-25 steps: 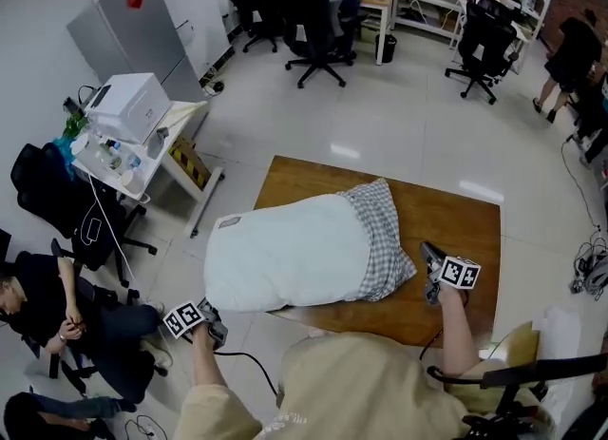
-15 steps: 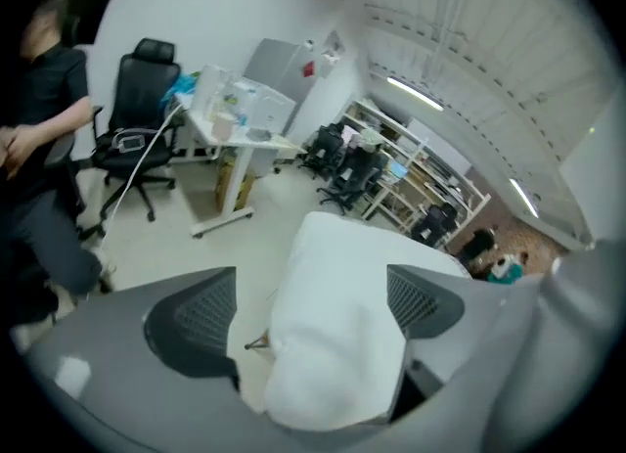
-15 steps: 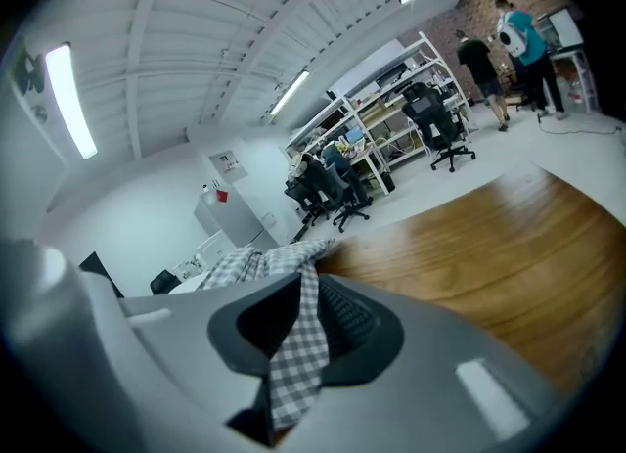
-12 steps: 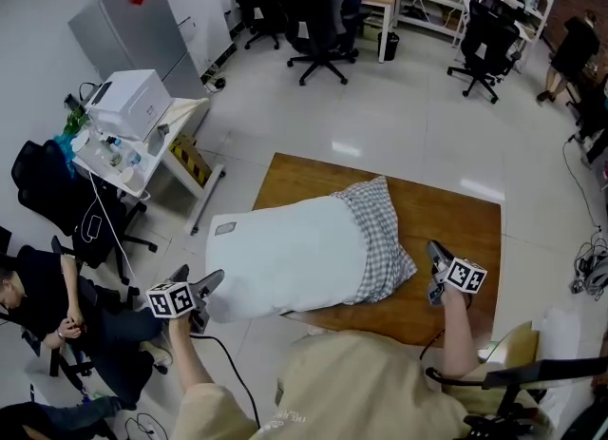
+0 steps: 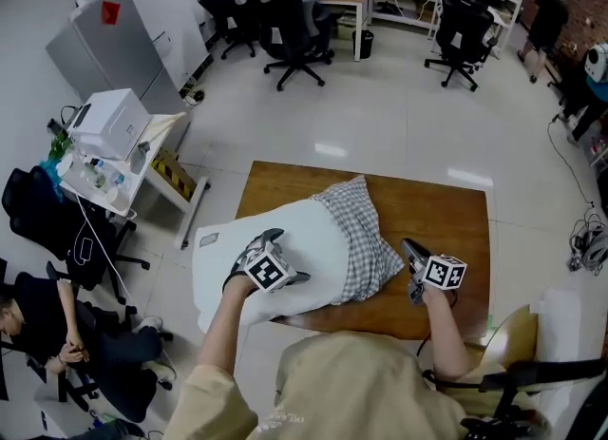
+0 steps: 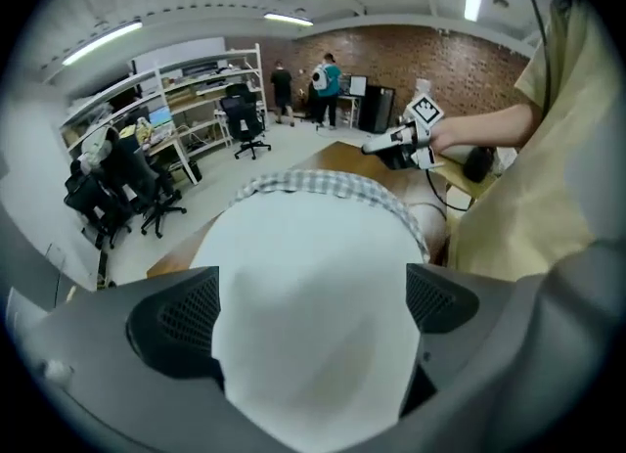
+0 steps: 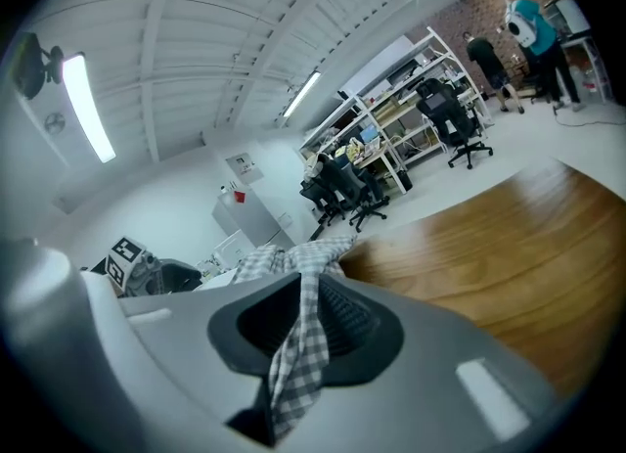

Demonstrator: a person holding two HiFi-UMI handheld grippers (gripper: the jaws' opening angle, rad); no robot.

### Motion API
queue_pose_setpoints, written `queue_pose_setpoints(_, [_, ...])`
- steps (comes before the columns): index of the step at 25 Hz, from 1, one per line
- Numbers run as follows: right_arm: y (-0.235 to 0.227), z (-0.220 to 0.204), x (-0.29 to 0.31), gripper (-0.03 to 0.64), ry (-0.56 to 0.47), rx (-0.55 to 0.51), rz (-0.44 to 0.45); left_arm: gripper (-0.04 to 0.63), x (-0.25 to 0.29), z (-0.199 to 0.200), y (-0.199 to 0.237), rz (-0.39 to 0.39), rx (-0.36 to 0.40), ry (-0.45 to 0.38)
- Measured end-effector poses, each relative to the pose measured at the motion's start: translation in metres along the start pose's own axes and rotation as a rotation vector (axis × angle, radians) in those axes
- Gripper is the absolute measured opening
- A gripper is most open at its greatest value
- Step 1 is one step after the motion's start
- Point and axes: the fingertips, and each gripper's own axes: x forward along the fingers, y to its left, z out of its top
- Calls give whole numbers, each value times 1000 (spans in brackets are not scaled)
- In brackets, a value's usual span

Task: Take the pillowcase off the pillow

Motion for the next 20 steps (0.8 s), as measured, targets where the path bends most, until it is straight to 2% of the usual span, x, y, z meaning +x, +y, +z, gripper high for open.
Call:
queue_pose_setpoints(4, [21, -8, 5, 54, 16, -42, 47, 574, 70, -12, 3, 52, 111, 149])
queue_pose_setpoints(6, [26, -18, 8, 54, 34, -38, 56, 530, 92, -28, 12, 86, 118, 208])
queue_pose_setpoints(7, [29, -21, 9, 54, 40, -42, 61, 484, 99, -35, 15, 94, 106, 227])
queue_pose_setpoints(8, [34, -23, 9, 54, 47, -50, 66, 420, 104, -39, 16, 97, 91, 234])
queue_pose_setpoints(9, [37, -26, 10, 54, 55, -61, 71, 326, 106, -40, 17, 97, 71, 221])
queue_pose_setpoints(11, [44, -34, 10, 55, 88, -93, 84, 82, 97, -26, 18, 99, 7, 124])
queue_pose_setpoints(12, [49, -41, 11, 57, 119, -119, 94, 32, 82, -12, 21, 104, -28, 52])
queue_pose_setpoints(14, [59, -60, 14, 84, 208, -188, 118, 20, 39, 24, 32, 132, -59, -75])
queue_pose_setpoints(15, [65, -69, 16, 168, 249, -228, 125, 19, 22, 36, 36, 134, -64, -106])
queue_pose_setpoints(16, [69, -75, 18, 245, 275, -267, 128, 18, 11, 42, 36, 122, -71, -113])
queue_pose_setpoints(17, [74, -78, 19, 272, 283, -303, 132, 18, 7, 42, 32, 95, -85, -104])
queue_pose_setpoints(20, [80, -82, 25, 272, 309, -361, 138, 18, 1, 45, 22, 49, -99, -91])
